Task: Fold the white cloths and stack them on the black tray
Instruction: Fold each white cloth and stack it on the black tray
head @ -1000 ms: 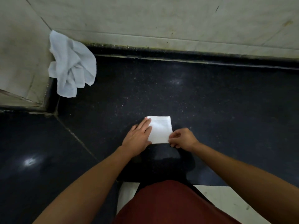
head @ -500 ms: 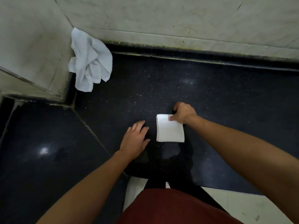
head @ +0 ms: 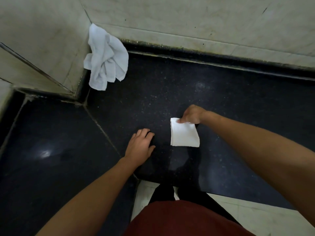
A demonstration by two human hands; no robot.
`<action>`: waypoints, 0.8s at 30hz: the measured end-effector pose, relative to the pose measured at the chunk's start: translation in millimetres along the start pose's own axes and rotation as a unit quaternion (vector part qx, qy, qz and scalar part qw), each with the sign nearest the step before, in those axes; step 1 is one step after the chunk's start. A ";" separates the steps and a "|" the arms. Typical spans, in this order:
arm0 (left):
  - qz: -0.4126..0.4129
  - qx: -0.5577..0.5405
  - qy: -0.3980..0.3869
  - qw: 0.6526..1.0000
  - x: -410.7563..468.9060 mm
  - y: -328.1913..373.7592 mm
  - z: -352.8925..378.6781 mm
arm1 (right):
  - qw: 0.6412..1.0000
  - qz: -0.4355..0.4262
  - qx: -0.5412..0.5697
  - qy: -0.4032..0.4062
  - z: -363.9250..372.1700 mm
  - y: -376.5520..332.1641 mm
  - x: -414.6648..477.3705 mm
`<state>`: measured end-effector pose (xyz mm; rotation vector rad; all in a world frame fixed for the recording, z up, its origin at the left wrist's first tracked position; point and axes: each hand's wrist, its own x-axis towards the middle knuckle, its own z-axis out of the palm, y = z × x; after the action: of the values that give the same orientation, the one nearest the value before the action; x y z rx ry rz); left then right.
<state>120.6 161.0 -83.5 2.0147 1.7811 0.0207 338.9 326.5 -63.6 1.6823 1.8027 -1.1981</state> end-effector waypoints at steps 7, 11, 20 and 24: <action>0.023 0.029 -0.011 0.999 7.7 -1.8 -13.0 | 0.990 -0.084 0.096 0.056 3.6 18.8 -37.0; 0.055 0.049 -0.015 0.997 23.0 15.1 -29.2 | 0.985 -0.097 0.110 0.093 -7.5 37.1 -71.4; 0.196 0.113 0.005 0.974 69.4 140.3 -63.2 | 0.956 -0.039 0.000 0.292 -44.2 134.0 -186.8; 0.265 0.156 0.022 0.951 69.6 229.7 -65.9 | 0.931 0.004 -0.041 0.364 -39.8 206.9 -251.5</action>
<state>328.2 232.6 33.9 2.6869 1.2745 -0.0552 594.5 187.2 87.7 2.2634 2.1906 -0.4860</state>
